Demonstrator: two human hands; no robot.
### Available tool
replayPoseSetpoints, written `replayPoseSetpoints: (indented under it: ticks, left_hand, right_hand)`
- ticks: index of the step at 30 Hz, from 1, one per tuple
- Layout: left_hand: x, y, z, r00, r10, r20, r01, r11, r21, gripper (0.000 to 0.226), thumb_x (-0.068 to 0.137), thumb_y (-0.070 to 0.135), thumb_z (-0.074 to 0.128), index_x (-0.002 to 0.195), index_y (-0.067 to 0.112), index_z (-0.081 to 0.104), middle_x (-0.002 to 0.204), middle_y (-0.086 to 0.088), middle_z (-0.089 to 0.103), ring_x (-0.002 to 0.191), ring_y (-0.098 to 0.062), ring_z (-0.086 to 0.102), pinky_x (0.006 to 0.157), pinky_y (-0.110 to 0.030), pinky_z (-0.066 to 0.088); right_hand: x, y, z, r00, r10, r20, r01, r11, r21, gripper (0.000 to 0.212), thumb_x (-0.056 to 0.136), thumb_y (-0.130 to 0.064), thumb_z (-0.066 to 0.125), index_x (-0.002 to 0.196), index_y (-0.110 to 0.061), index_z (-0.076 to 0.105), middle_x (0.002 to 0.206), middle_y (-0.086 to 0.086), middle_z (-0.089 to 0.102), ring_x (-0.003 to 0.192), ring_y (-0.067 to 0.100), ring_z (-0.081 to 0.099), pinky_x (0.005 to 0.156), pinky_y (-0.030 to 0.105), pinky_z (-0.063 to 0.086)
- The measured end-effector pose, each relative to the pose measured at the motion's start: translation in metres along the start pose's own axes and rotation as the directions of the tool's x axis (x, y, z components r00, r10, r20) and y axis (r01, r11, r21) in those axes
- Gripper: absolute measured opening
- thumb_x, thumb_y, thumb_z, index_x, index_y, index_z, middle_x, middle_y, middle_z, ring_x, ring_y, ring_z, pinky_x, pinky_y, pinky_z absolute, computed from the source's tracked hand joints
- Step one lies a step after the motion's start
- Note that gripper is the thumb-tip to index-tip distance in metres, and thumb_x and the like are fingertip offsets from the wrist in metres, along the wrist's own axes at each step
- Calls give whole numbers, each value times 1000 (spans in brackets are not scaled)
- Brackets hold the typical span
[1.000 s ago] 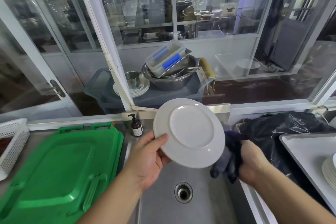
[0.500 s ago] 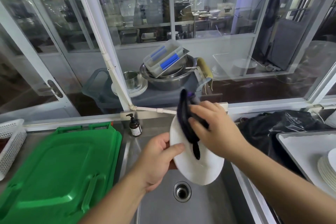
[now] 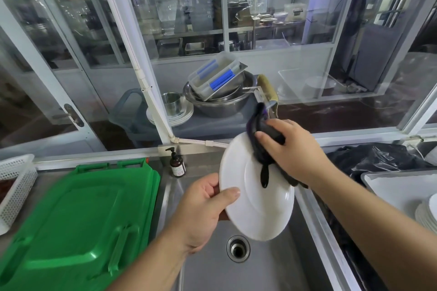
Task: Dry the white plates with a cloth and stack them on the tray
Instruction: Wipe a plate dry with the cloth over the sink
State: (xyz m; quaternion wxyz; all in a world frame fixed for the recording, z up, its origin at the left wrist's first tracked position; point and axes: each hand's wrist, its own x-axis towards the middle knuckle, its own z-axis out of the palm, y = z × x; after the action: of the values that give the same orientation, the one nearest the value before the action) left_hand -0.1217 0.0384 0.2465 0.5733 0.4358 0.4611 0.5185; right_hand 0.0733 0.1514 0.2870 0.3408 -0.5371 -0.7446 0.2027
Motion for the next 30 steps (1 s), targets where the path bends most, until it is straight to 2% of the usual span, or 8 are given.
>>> replayPoseSetpoints:
  ticks: [4, 7, 11, 15, 17, 20, 25, 30]
  left_hand:
    - [-2, 1, 5, 998, 12, -66, -14, 999, -31, 23, 95, -5, 63, 97, 10, 80, 100, -21, 78, 85, -26, 75, 70, -33, 62]
    - [-1, 4, 7, 993, 42, -112, -47, 998, -43, 18, 92, 3, 71, 99, 16, 81, 104, -18, 79, 91, -25, 76, 73, -35, 62]
    - [1, 2, 9, 989, 56, -138, -60, 998, -22, 24, 84, 17, 70, 106, 22, 79, 110, -14, 78, 101, -27, 75, 85, -46, 61]
    - [1, 3, 4, 989, -110, -94, 102, 991, -89, 39, 83, -1, 76, 119, 10, 68, 115, -18, 76, 106, -34, 71, 87, -49, 61]
    - [3, 11, -3, 983, -181, -31, 177, 979, -105, 55, 74, 6, 76, 128, 10, 61, 120, -20, 74, 104, -34, 71, 81, -48, 62]
    - [7, 23, -10, 969, -244, 32, 246, 967, -63, 49, 83, 17, 80, 129, 10, 63, 123, -27, 70, 107, -42, 68, 85, -53, 58]
    - [8, 25, -4, 984, -177, -8, 175, 978, -114, 40, 86, 14, 76, 124, 8, 66, 122, -25, 72, 102, -34, 69, 81, -46, 59]
    - [9, 17, 13, 982, -78, -172, 44, 980, -193, 24, 92, 8, 61, 115, 11, 67, 108, -11, 79, 97, -24, 72, 84, -44, 61]
  right_hand:
    - [-1, 20, -8, 956, 279, 87, -291, 934, 209, 11, 97, -51, 64, 101, -41, 67, 97, -19, 70, 96, 12, 66, 87, 36, 54]
    - [-11, 31, -3, 845, 488, 218, -526, 688, 500, 14, 99, -45, 67, 97, -33, 74, 100, 2, 78, 95, 21, 73, 90, 42, 60]
    - [-29, 43, 10, 736, 608, 299, -610, 401, 684, 26, 99, -37, 70, 106, -13, 78, 101, 15, 80, 103, 38, 74, 101, 56, 56]
    - [-37, 51, 7, 717, 606, 344, -627, 347, 698, 32, 97, -32, 71, 115, -5, 75, 106, 21, 78, 106, 43, 73, 102, 60, 54]
    - [-36, 55, 1, 732, 574, 367, -635, 378, 673, 32, 97, -31, 71, 115, -4, 76, 107, 22, 78, 103, 42, 74, 100, 59, 56]
    - [-31, 53, -9, 762, 528, 374, -627, 456, 632, 26, 98, -26, 70, 112, -4, 76, 103, 21, 79, 91, 36, 77, 87, 48, 61]
    - [-24, 47, -14, 782, 522, 341, -578, 404, 709, 27, 99, -27, 69, 111, -4, 75, 102, 20, 79, 82, 31, 77, 76, 41, 61]
    - [-42, 34, 13, 689, 606, 397, -633, 237, 737, 41, 99, -40, 67, 91, -1, 78, 99, 30, 75, 81, 44, 69, 69, 42, 50]
